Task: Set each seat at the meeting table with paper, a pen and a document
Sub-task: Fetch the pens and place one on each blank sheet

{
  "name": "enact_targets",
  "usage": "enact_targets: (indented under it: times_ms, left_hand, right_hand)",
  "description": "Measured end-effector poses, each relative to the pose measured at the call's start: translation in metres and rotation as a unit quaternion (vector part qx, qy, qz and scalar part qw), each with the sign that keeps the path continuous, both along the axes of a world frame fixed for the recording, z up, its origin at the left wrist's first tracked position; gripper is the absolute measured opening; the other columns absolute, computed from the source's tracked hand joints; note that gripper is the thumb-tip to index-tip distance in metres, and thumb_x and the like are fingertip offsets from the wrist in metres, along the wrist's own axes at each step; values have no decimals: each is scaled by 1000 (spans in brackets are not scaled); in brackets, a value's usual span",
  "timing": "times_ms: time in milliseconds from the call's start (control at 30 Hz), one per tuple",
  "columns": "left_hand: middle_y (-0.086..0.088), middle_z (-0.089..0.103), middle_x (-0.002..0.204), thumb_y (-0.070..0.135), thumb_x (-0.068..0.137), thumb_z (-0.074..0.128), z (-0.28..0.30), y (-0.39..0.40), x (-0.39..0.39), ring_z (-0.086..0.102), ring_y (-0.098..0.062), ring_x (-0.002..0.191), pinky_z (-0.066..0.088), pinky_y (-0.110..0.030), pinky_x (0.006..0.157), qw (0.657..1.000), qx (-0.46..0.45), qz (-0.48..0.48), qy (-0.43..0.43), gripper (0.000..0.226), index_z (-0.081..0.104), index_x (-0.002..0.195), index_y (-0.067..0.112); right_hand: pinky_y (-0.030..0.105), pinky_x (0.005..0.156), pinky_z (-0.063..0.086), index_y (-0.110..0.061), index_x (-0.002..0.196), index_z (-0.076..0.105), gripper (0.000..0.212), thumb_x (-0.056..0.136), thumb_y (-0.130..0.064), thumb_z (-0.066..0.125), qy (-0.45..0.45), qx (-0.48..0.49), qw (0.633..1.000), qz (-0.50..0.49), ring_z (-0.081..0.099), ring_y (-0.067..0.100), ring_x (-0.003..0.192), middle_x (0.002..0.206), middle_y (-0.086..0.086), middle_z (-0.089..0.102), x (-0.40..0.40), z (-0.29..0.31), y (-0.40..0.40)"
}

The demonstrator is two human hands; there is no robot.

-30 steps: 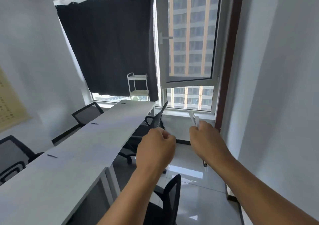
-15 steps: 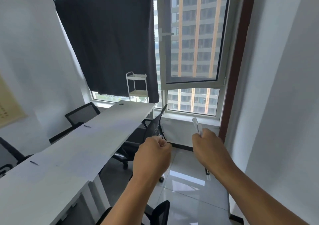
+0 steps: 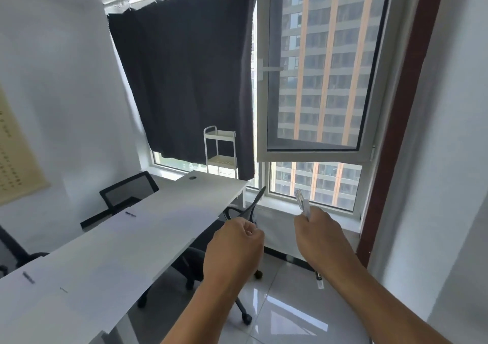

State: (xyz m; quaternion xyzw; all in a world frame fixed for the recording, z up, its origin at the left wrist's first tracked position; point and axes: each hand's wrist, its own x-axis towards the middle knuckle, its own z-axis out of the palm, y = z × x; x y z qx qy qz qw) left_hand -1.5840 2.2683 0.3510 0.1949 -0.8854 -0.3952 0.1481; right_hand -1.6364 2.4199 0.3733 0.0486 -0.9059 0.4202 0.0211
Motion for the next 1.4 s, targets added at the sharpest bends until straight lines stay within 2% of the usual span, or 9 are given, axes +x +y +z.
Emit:
enact_targets:
  times_ms: [133, 267, 600, 733, 800, 967, 1100, 1233, 1400]
  left_hand:
    - [18, 71, 84, 34, 101, 57, -11, 3, -48, 68, -1, 80, 58, -26, 71, 999, -6, 40, -15, 9, 64, 97, 37]
    - [24, 65, 85, 36, 106, 57, -14, 12, -102, 64, 4, 82, 51, -18, 71, 994, -8, 108, -5, 10, 67, 107, 37]
    - [16, 73, 98, 38, 104, 57, -3, 4, -160, 68, -3, 89, 57, -29, 86, 971, -11, 235, -35, 13, 69, 107, 34]
    - [18, 74, 105, 36, 103, 57, -5, -23, -174, 67, -3, 94, 58, -31, 91, 960, 3, 278, -37, 16, 70, 112, 34]
    - [18, 71, 97, 35, 102, 57, -10, -42, -183, 65, -2, 87, 57, -30, 85, 956, 7, 292, -29, 13, 69, 104, 30]
    - [13, 65, 73, 31, 97, 55, -23, -95, -210, 60, -8, 68, 53, -31, 66, 944, 36, 327, -15, 19, 59, 79, 26]
    - [13, 42, 51, 26, 95, 53, -29, -144, -231, 37, -8, 50, 34, -26, 53, 937, 45, 348, -1, 33, 39, 65, 29]
    - [11, 38, 52, 24, 97, 54, -31, -188, -240, 34, -9, 49, 29, -25, 52, 930, 51, 364, 4, 38, 35, 64, 29]
    - [10, 35, 50, 25, 94, 52, -40, -234, -240, 32, -9, 48, 27, -26, 51, 916, 45, 398, -3, 35, 31, 66, 21]
  right_hand:
    - [31, 55, 34, -11, 94, 54, 23, 110, -22, 43, -4, -7, 999, 52, 52, 17, 65, 81, 3, 57, -58, -5, -1]
    - [30, 55, 34, -10, 104, 58, 22, 112, -22, 41, -14, -16, 993, 119, 54, 16, 68, 84, 3, 59, -128, -8, 3]
    - [26, 57, 39, -8, 103, 62, 25, 112, -23, 43, -28, 2, 971, 237, 55, 15, 65, 81, 2, 58, -226, -20, -40]
    - [31, 67, 44, 3, 106, 62, 31, 113, -17, 40, -20, 34, 952, 304, 54, 22, 78, 91, 8, 57, -247, -28, -79]
    - [25, 68, 45, 2, 109, 61, 30, 115, -17, 39, -28, 42, 947, 318, 54, 20, 80, 99, 9, 60, -252, -28, -99]
    - [59, 84, 61, -4, 97, 60, 29, 106, -24, 41, -38, 38, 936, 347, 69, 48, 89, 92, 23, 68, -276, -39, -156]
    - [54, 83, 64, -6, 103, 67, 35, 109, -30, 42, -47, 51, 931, 357, 76, 39, 86, 92, 18, 75, -299, -39, -211]
    - [47, 79, 65, -19, 95, 67, 32, 110, -37, 45, -49, 40, 929, 365, 75, 24, 73, 81, 5, 74, -310, -37, -264]
    - [49, 75, 66, -17, 90, 68, 34, 110, -36, 47, -52, 32, 917, 394, 76, 27, 68, 75, 6, 74, -315, -37, -319]
